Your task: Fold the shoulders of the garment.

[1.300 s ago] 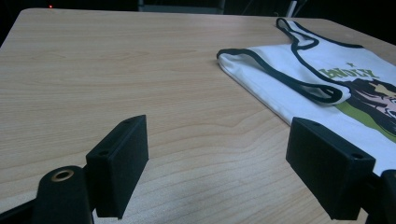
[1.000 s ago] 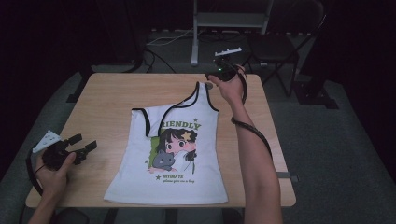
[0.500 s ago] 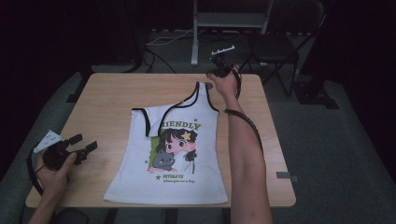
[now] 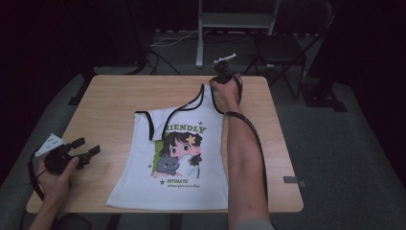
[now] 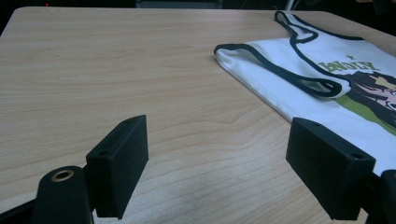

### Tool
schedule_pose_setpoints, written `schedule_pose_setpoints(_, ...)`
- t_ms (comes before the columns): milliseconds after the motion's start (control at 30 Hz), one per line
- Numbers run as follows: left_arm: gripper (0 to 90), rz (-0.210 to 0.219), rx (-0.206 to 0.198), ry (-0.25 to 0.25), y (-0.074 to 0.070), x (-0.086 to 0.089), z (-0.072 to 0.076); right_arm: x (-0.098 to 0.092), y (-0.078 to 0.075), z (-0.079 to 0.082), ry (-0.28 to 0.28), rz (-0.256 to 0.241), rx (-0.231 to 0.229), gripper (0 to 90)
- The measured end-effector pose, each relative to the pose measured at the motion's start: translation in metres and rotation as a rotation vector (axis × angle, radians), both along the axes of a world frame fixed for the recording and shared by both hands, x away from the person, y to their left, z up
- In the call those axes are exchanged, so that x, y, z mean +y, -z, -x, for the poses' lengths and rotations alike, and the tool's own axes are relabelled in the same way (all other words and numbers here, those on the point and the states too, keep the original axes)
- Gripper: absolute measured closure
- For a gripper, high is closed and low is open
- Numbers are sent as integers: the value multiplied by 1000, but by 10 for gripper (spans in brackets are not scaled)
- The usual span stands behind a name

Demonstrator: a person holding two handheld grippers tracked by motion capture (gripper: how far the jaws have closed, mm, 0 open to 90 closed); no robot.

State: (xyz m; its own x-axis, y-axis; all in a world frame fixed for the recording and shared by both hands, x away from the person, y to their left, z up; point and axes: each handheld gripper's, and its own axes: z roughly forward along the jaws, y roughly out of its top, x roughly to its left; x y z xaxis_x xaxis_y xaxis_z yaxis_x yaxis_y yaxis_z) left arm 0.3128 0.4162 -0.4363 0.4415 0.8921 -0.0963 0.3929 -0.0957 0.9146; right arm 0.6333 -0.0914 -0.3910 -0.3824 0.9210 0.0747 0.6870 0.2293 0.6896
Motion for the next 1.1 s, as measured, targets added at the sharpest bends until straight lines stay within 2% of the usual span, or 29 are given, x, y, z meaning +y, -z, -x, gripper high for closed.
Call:
schedule_pose_setpoints(300,204,-1,-3,3,0,0,0,9,15,-6,-2,-14,29,655)
schedule_pose_setpoints(633,204,1,-1,4,0,-2,0,9,26,-8,35,-23,43,658)
schedule_pose_setpoints(833,204,-5,0,9,0,-2,-1,12,33,-10,21,-26,66,642)
schedule_pose_setpoints(967,204,-11,0,12,0,-3,-1,17,37,-12,22,-24,62,650)
schedule_pose_setpoints(1067,204,-5,1,12,0,-2,-1,19,37,-12,21,-32,64,696)
schedule_pose_setpoints(1100,204,-5,1,12,0,-2,-1,19,37,-11,15,-34,60,740)
